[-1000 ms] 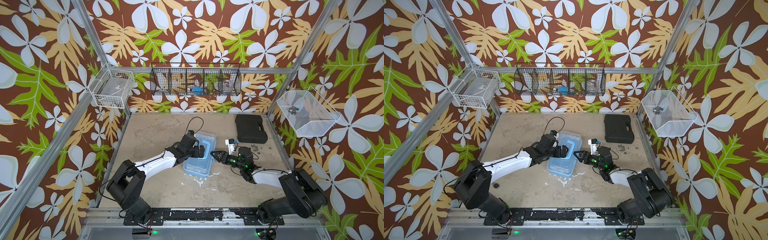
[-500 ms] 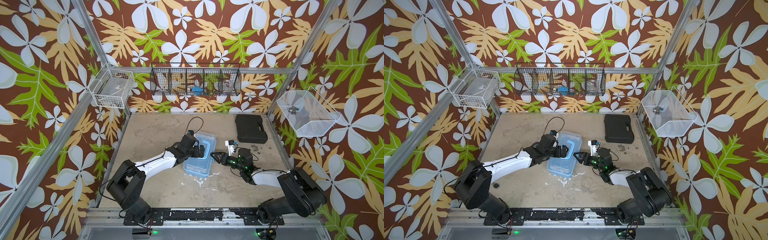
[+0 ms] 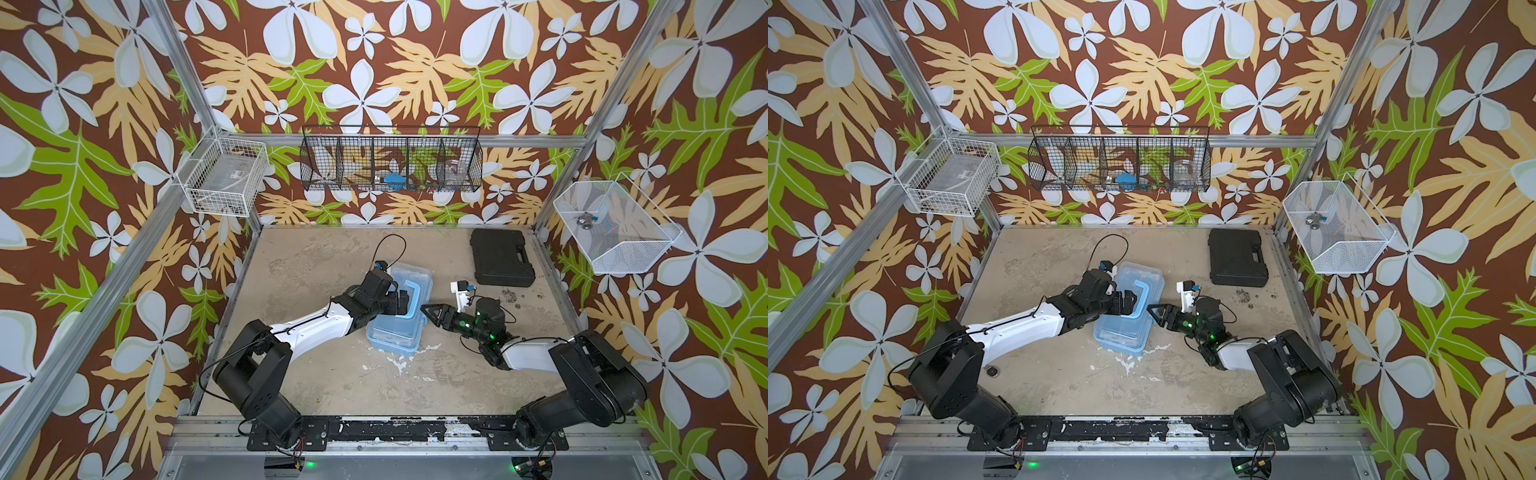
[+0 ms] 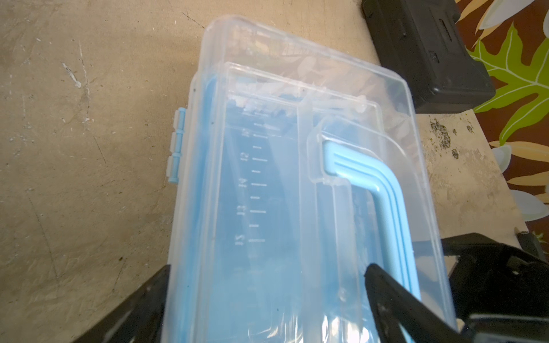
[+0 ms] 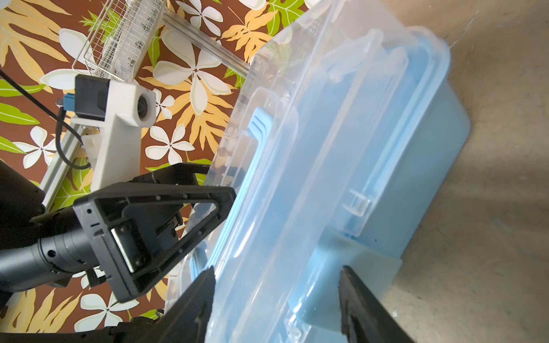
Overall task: Close toolboxes
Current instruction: Fasten the toolbox latch on the toolbox.
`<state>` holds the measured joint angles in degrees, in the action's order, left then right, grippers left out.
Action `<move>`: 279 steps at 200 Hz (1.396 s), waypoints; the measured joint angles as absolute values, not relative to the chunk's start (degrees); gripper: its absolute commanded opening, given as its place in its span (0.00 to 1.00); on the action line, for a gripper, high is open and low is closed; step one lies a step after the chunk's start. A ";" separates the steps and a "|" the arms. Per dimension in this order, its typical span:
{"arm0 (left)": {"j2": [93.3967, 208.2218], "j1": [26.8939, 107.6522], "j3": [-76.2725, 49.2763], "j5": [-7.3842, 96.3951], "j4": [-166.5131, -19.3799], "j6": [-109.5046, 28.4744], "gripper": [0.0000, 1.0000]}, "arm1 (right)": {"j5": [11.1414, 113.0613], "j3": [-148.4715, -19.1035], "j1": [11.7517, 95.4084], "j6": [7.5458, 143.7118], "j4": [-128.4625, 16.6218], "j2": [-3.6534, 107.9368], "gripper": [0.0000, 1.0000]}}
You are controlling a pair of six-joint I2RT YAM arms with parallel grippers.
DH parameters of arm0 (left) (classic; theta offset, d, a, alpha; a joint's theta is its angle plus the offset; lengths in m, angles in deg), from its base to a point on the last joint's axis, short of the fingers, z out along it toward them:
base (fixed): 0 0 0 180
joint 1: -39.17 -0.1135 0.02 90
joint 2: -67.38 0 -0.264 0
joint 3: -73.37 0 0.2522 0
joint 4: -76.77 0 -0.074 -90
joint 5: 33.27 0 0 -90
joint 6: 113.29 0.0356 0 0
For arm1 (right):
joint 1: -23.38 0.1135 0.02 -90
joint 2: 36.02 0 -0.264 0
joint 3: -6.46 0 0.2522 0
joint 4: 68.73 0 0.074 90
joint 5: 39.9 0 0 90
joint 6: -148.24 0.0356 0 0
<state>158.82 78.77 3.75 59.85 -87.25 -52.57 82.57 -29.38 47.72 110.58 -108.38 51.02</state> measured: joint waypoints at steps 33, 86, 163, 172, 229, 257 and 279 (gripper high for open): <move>158.75 78.92 4.47 61.01 -88.73 -53.60 0.96 | 81.81 -28.99 47.98 110.69 -109.40 51.31 0.66; 158.56 79.07 4.63 61.84 -88.89 -54.74 0.95 | 81.08 -28.51 48.59 110.49 -109.58 50.94 0.65; 158.40 79.21 4.78 62.30 -88.91 -55.06 0.95 | 81.59 -26.59 48.83 110.56 -112.42 51.11 0.56; 158.40 79.21 4.78 62.30 -88.89 -55.06 0.95 | 81.74 -26.41 48.83 110.69 -112.99 51.20 0.54; 158.27 79.21 4.78 62.30 -88.73 -55.09 0.95 | 83.40 -24.12 48.00 111.91 -117.08 53.45 0.48; 158.10 79.51 4.78 61.55 -88.25 -54.91 0.95 | 84.52 -22.11 46.12 112.85 -111.68 54.34 0.49; 158.10 79.53 4.78 61.14 -88.25 -54.87 0.95 | 84.80 -21.76 45.20 112.90 -110.28 54.15 0.49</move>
<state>158.10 79.53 4.78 61.14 -88.25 -54.87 84.80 -21.76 45.20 112.90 -110.28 54.15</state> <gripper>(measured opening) 0.946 0.489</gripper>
